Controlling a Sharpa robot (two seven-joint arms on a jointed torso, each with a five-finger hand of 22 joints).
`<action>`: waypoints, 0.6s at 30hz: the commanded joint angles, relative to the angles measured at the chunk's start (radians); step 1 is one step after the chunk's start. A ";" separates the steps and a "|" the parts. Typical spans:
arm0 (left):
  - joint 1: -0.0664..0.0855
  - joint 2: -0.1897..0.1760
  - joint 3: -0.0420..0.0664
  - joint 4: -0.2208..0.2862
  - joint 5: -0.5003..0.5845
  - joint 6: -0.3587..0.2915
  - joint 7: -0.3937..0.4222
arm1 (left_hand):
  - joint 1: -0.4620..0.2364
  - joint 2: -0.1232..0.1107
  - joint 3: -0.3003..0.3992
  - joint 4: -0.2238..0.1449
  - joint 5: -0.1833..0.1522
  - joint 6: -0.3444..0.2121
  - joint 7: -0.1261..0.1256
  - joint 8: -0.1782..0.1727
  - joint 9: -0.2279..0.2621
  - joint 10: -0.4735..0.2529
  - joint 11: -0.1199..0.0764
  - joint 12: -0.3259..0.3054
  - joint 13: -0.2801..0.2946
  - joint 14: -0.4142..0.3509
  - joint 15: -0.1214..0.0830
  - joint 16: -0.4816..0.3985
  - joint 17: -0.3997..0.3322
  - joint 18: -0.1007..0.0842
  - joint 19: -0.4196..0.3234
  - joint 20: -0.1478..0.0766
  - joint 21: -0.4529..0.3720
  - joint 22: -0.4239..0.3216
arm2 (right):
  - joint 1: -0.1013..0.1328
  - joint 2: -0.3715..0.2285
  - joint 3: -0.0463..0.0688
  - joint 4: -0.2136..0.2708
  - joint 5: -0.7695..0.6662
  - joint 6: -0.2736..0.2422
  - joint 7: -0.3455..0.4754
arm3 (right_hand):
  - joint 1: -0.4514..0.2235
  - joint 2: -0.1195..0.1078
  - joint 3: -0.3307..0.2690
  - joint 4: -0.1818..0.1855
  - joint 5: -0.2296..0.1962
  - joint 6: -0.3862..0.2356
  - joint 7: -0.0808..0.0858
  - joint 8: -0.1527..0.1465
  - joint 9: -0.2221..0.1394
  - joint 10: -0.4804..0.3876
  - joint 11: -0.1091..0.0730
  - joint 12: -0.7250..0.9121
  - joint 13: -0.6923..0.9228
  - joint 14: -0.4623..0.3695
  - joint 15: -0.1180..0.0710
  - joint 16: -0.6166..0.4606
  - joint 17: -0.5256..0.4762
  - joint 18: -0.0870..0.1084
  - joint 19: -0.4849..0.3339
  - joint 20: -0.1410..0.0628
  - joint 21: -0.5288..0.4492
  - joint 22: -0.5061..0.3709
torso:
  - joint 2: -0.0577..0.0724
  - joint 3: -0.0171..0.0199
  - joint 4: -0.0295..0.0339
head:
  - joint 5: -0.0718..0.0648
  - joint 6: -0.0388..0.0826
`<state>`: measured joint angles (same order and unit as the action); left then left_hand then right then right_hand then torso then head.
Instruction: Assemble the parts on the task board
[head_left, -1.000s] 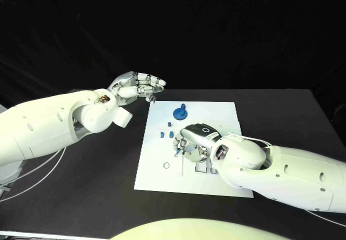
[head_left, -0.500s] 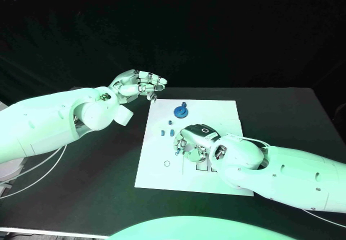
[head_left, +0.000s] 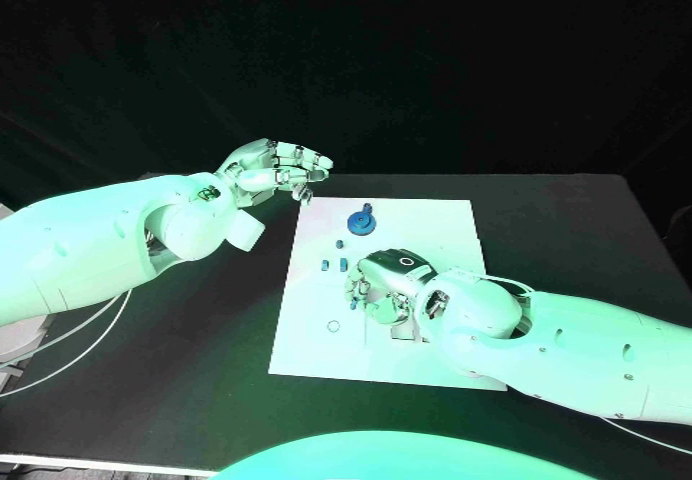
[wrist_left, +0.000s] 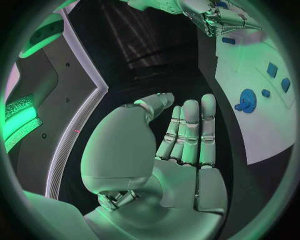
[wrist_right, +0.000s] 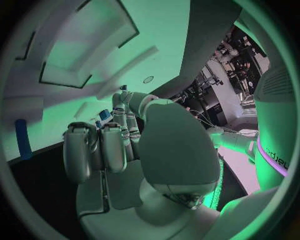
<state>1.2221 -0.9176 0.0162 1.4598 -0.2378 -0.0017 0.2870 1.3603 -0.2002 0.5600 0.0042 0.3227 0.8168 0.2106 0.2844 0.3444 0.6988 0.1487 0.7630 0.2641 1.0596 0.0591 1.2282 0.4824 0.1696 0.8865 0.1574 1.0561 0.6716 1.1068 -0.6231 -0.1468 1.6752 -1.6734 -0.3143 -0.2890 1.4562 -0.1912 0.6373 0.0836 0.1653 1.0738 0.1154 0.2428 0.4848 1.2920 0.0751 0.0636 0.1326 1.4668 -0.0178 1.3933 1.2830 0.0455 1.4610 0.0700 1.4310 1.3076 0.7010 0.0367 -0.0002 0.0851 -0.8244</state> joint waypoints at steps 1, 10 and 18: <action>0.001 0.000 0.001 0.003 -0.003 0.018 0.001 | -0.006 0.003 -0.004 -0.001 -0.001 -0.007 0.000 0.004 0.000 -0.004 -0.001 -0.006 -0.001 0.001 0.009 0.003 -0.001 0.016 0.000 0.004 -0.004 -0.002 | -0.002 0.002 -0.001 0.000 -0.013 0.020 0.000 | -0.008 0.002 0.000 -0.006 0.003 0.003 0.006 0.004 0.000 0.035 -0.025 0.004 0.001 0.055 -0.009 -0.001 -0.001 -0.006 0.027 0.003 0.000 0.099 | 0.000 -0.0001 -0.0003 | 0.000 -0.001; 0.001 -0.001 0.001 0.004 -0.005 0.022 -0.003 | -0.006 0.003 -0.004 -0.001 -0.001 -0.007 0.000 0.004 0.000 -0.005 -0.001 -0.007 -0.002 0.001 0.009 0.004 -0.001 0.016 0.000 0.005 -0.004 -0.002 | -0.002 0.006 -0.001 -0.002 -0.027 0.055 -0.023 | -0.010 0.001 0.001 -0.007 0.006 0.003 0.007 0.003 0.001 0.035 -0.025 0.003 0.001 0.055 -0.009 -0.002 -0.002 -0.006 0.026 0.003 0.000 0.098 | 0.000 0.0000 0.0006 | -0.001 0.000; 0.001 -0.002 0.001 0.005 -0.007 0.024 -0.004 | -0.006 0.003 -0.004 -0.001 -0.001 -0.007 0.000 0.004 0.000 -0.005 -0.001 -0.007 -0.002 0.001 0.009 0.004 -0.001 0.016 0.000 0.005 -0.004 -0.002 | -0.002 0.017 -0.004 -0.003 -0.070 0.085 -0.066 | -0.012 0.001 0.002 -0.009 0.008 0.002 0.007 0.003 0.002 0.033 -0.025 0.003 0.001 0.055 -0.009 -0.003 -0.004 -0.005 0.024 0.004 -0.003 0.095 | 0.000 0.0004 0.0007 | -0.004 0.001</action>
<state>1.2224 -0.9198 0.0162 1.4617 -0.2412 0.0040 0.2802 1.3603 -0.2002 0.5600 0.0043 0.3227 0.8169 0.2106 0.2844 0.3443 0.6989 0.1486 0.7630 0.2631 1.0632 0.0627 1.2282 0.4825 0.1696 0.8864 0.1574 1.0561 0.6707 1.1079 -0.6083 -0.1466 1.6729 -1.7038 -0.2800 -0.3222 1.4550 -0.1926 0.6401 0.0808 0.1706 1.0763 0.1178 0.2414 0.4852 1.2923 0.0749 0.0634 0.1326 1.4668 -0.0178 1.3933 1.2794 0.0455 1.4610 0.0700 1.4310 1.3074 0.7009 0.0365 0.0001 0.0822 -0.8237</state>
